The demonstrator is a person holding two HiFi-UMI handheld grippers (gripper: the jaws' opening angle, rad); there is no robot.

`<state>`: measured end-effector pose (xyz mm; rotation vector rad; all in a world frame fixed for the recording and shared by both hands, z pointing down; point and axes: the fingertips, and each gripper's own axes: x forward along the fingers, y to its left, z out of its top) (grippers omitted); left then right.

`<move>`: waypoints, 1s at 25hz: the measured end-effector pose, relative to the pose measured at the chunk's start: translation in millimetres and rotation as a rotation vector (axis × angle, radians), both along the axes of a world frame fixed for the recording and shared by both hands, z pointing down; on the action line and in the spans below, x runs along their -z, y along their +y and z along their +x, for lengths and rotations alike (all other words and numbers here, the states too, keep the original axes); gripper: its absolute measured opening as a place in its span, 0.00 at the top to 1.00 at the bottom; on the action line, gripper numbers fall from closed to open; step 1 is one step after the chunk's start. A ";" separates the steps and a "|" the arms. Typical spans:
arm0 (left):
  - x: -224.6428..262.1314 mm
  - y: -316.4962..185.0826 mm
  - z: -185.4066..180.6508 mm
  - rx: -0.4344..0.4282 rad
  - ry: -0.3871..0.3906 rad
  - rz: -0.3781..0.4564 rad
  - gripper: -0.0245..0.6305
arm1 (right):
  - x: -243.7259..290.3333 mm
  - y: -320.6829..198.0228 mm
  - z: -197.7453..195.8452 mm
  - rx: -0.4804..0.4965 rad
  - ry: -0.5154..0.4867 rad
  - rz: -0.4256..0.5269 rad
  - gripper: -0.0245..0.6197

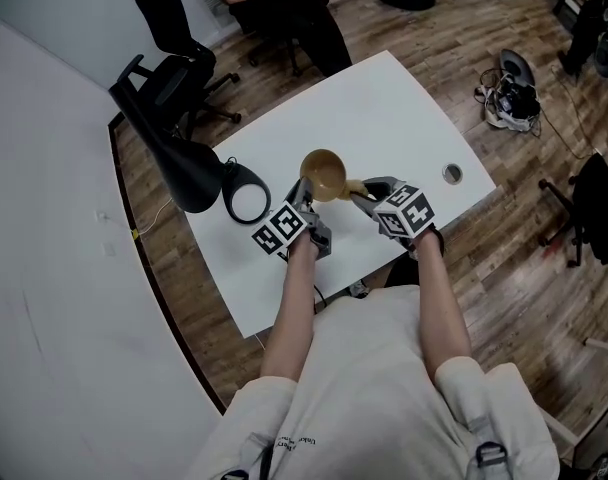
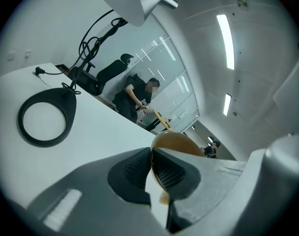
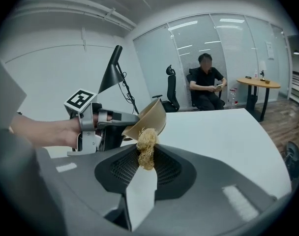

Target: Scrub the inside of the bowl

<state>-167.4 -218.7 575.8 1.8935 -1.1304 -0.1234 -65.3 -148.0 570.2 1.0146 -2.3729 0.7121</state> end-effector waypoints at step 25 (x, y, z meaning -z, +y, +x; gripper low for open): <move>0.5 9.5 4.0 -0.061 0.111 -0.025 0.93 | -23.6 15.2 -72.8 0.189 0.043 -0.031 0.80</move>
